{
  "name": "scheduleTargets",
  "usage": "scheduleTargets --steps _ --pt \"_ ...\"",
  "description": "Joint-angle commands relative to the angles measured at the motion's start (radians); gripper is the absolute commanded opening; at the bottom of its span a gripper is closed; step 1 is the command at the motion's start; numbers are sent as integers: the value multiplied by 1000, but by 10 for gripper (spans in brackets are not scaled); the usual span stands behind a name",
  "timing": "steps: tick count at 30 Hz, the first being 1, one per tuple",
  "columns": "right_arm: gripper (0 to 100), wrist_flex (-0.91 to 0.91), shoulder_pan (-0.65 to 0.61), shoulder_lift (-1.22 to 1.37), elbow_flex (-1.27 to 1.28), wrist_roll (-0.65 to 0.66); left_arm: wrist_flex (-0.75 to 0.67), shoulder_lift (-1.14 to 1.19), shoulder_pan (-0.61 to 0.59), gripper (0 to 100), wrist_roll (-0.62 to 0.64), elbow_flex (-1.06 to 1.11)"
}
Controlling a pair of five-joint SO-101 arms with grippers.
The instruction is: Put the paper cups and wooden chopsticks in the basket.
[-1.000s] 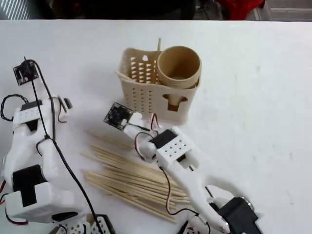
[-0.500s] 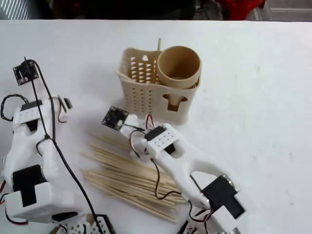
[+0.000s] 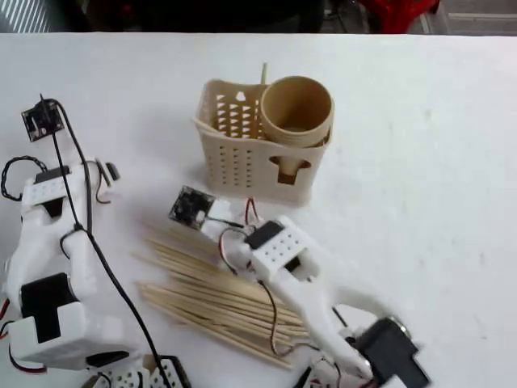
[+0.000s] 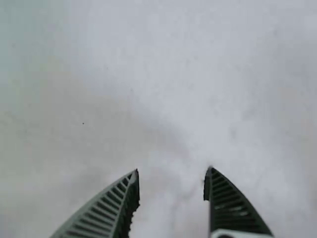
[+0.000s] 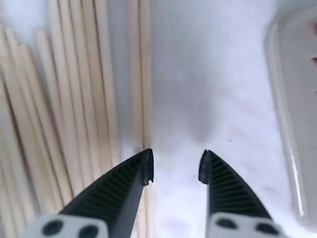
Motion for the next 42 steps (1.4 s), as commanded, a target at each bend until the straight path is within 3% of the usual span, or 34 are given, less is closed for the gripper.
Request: scheduleTargets --steps 1,12,17,23,25,30,35,42 --pt "177 -47 -24 -82 34 11 -14 -2 7 222 29 -5" --pt "177 -36 -21 165 -84 43 -12 -4 2 222 29 2" --pt "175 13 41 217 -160 43 -14 -5 2 222 29 8" --pt "9 -24 113 225 -172 43 -14 -5 2 222 29 8" --pt "26 -25 125 225 -172 43 -14 -5 2 222 29 8" --pt "16 -19 185 216 -184 29 -14 -5 2 222 29 8" --pt "16 102 188 183 -241 8 -20 -5 2 222 29 8" --pt "16 153 240 -117 -140 8 -20 -5 2 222 29 6"
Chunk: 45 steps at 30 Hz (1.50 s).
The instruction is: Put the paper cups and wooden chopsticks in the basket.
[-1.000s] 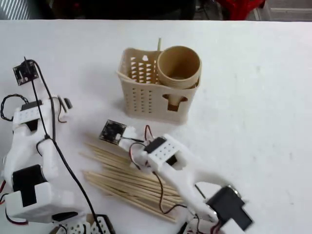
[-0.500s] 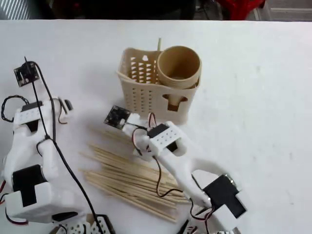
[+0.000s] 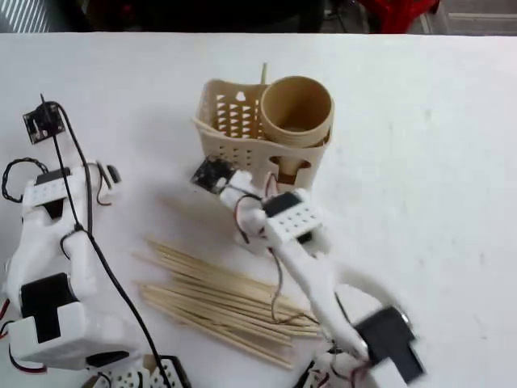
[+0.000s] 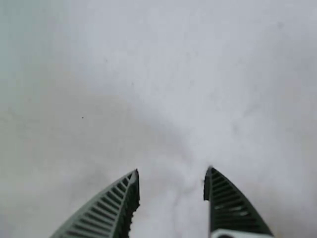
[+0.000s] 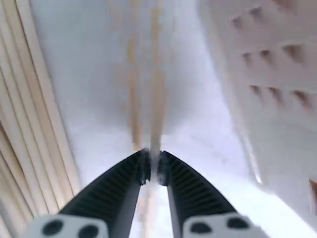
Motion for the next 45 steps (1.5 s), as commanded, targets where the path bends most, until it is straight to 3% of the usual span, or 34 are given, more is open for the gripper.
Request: scheduleTargets --steps 1,13,17,21,24,27,34,45 --pt "16 10 41 -205 43 -8 -20 -5 2 222 29 -9" --pt "16 137 -48 -702 32 -18 -21 -5 2 222 29 -9" --pt "16 67 -76 -792 -132 -161 -21 -4 5 222 29 -9" --pt "17 -234 -73 -780 -238 -265 -21 -4 5 222 29 -9" --pt "17 -506 -74 -708 -242 -269 -21 -4 4 222 29 -9" --pt "18 -648 -71 -595 -244 -269 -21 -4 4 222 29 -9" --pt "18 -806 -50 -369 -242 -270 -21 -4 5 222 29 -9" --pt "41 -780 13 -289 -224 -269 -21 -4 7 222 29 -9"
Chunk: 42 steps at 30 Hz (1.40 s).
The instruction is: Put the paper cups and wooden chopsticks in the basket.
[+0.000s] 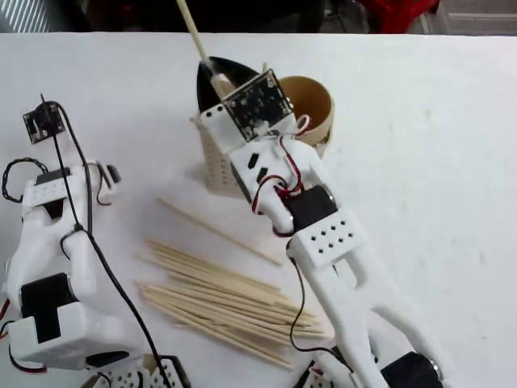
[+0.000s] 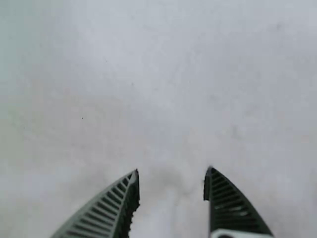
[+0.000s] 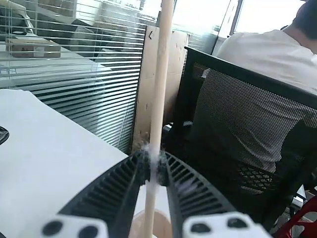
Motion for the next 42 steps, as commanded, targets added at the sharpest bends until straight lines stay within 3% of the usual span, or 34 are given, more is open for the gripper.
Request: scheduleTargets --steps 1,5,11,17,23,27,35,42 --pt "67 22 10 -13 -29 -6 -18 -4 7 222 29 -9" --pt "150 84 10 -13 -28 -8 -18 -4 7 222 29 -9" --pt "104 189 2 -36 -21 -8 -18 -4 2 222 29 -9" --pt "15 621 -133 -159 46 0 -18 -4 2 222 29 -9" --pt "91 964 -251 -182 63 241 -18 -4 2 222 29 -9" --pt "140 895 -262 -58 153 252 -18 -4 2 222 29 -9" --pt "146 607 -245 348 199 336 -18 -4 2 222 29 -9" --pt "142 590 -179 545 112 394 -18 -4 2 222 29 -9"
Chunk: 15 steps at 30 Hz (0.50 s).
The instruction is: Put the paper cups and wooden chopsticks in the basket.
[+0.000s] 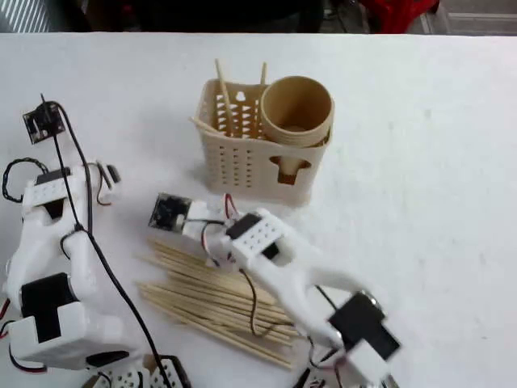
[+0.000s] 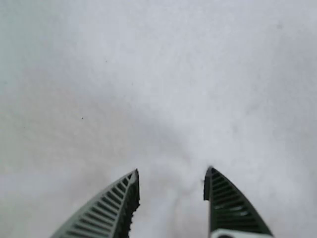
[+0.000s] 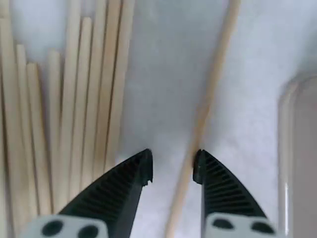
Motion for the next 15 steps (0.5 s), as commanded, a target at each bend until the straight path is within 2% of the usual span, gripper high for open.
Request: scheduleTargets --steps 1,4,5,15 --pt "130 13 33 45 -69 5 -18 -4 2 222 29 -9" --pt "19 50 35 58 -104 -40 -18 -4 2 222 29 -9" --pt "9 51 35 58 -103 -48 -18 -4 2 222 29 -9" --pt "16 197 51 -68 -100 -58 -18 -4 2 222 29 -9"
